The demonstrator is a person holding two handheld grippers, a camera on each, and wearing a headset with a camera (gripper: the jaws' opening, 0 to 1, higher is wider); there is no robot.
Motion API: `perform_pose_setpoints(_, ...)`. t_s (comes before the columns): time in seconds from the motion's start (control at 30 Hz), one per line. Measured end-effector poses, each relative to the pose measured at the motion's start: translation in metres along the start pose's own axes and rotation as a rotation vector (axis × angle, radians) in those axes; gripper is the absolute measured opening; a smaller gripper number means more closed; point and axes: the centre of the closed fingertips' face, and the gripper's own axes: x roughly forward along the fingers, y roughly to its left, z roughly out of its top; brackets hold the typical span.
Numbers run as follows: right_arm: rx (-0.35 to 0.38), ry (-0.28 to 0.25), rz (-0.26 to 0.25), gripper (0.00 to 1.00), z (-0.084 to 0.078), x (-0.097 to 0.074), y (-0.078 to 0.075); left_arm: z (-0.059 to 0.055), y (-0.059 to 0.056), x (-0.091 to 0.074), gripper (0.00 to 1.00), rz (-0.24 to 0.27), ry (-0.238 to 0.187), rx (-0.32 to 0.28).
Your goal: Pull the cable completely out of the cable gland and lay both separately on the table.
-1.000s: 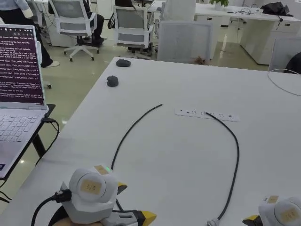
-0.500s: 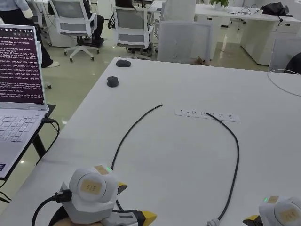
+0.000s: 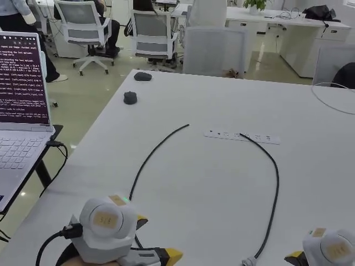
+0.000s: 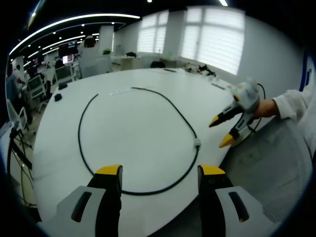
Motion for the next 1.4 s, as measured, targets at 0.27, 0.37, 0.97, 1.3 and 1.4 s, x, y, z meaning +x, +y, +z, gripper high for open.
perform_pose_setpoints(0.27, -0.012, 0.007, 0.01, 0.6, 0.0, 0.001, 0.003, 0.0, 0.002, 0.0, 0.62, 0.003, 0.0, -0.007)
perform_pose_setpoints(0.37, -0.011, 0.013, 0.01, 0.6, -0.001, 0.001, 0.003, -0.001, 0.002, 0.0, 0.62, 0.003, 0.006, -0.002)
perform_pose_setpoints(0.97, 0.032, 0.0, 0.04, 0.6, 0.002, 0.003, 0.004, -0.004, 0.003, 0.001, 0.61, 0.005, 0.017, -0.01)
perform_pose_setpoints(1.3, -0.119, -0.028, 0.043, 0.55, 0.024, 0.002, -0.009, -0.005, 0.004, 0.001, 0.6, 0.006, 0.017, -0.017)
perform_pose_setpoints(1.4, -0.235, -0.006, 0.074, 0.46, 0.026, 0.006, -0.01, -0.006, 0.003, 0.002, 0.6, 0.003, 0.021, -0.014)
